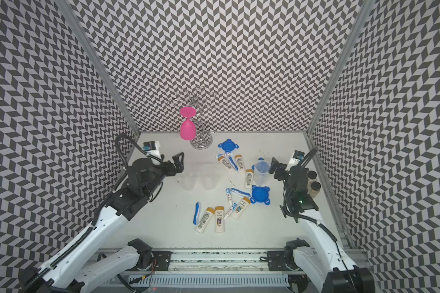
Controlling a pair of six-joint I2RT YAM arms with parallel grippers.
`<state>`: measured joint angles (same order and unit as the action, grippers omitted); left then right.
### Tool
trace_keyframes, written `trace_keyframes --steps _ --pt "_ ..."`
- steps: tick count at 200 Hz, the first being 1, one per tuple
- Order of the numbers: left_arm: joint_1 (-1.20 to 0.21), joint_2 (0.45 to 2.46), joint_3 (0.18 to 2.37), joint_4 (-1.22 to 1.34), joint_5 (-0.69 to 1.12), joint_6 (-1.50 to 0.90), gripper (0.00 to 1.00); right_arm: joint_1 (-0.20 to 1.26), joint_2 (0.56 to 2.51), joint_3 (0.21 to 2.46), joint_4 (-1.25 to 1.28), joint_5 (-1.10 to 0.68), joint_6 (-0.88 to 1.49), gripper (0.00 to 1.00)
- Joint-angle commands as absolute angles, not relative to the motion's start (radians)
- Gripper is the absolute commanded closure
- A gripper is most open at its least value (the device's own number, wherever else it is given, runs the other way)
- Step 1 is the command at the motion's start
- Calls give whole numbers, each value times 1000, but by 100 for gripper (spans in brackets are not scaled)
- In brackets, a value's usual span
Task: Pack away toiletry kits
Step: Pick up the toiletry item from the center of the board.
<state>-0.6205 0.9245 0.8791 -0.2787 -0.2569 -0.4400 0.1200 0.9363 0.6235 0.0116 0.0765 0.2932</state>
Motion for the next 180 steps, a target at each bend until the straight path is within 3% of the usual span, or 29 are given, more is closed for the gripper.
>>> trace_keyframes --steps 1,26,35,65,106,180 --pt "-810 913 838 -563 -262 -625 0 154 963 787 -344 -114 342 0" --pt "-1006 1007 793 -570 -194 -686 4 186 1028 879 -529 -268 326 0" --pt "-1037 1049 777 -566 -150 -694 11 217 1044 883 -556 -287 335 0" --pt "-1052 1104 689 -523 -35 -706 18 317 1075 880 -579 -287 336 0" --pt "-1052 1193 651 -522 -21 -671 27 319 1065 833 -545 -318 339 0" --pt "-1074 1372 634 -492 -58 -657 34 320 1072 830 -518 -318 346 0"
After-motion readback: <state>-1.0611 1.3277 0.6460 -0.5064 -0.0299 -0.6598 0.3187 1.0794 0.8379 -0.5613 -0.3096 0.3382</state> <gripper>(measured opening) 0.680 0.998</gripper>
